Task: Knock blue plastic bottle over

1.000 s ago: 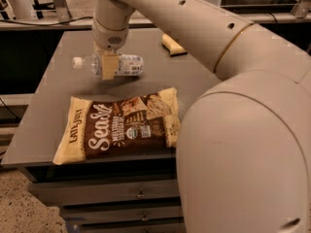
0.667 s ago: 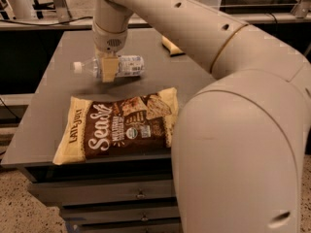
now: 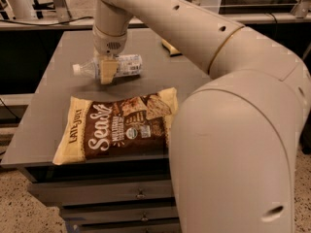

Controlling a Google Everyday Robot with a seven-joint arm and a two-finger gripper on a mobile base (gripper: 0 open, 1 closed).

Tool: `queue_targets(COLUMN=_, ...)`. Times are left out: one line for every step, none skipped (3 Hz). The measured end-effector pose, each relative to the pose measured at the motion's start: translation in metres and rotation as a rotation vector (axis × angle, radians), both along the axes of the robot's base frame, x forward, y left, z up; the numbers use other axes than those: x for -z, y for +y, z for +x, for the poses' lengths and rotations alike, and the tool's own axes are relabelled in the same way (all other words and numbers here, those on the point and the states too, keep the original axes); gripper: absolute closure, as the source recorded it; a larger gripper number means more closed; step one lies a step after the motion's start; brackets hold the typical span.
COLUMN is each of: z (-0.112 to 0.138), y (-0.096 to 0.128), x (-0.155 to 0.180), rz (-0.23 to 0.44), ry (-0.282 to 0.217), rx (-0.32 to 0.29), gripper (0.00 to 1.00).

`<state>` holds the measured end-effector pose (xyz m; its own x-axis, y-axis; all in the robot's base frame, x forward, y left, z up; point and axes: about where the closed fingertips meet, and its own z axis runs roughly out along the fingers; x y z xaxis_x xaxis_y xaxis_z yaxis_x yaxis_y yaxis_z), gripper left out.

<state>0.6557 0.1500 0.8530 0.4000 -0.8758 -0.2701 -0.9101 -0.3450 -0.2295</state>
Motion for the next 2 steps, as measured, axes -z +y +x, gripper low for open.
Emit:
queue_targets(z=-0.0007, y=0.0000, x=0.0022, rz=0.000, ry=0.008, rx=0.000, gripper=0.00)
queue_targets(z=-0.0009, y=-0.0004, x=0.0025, rz=0.001, ry=0.009, rx=0.001, gripper=0.00)
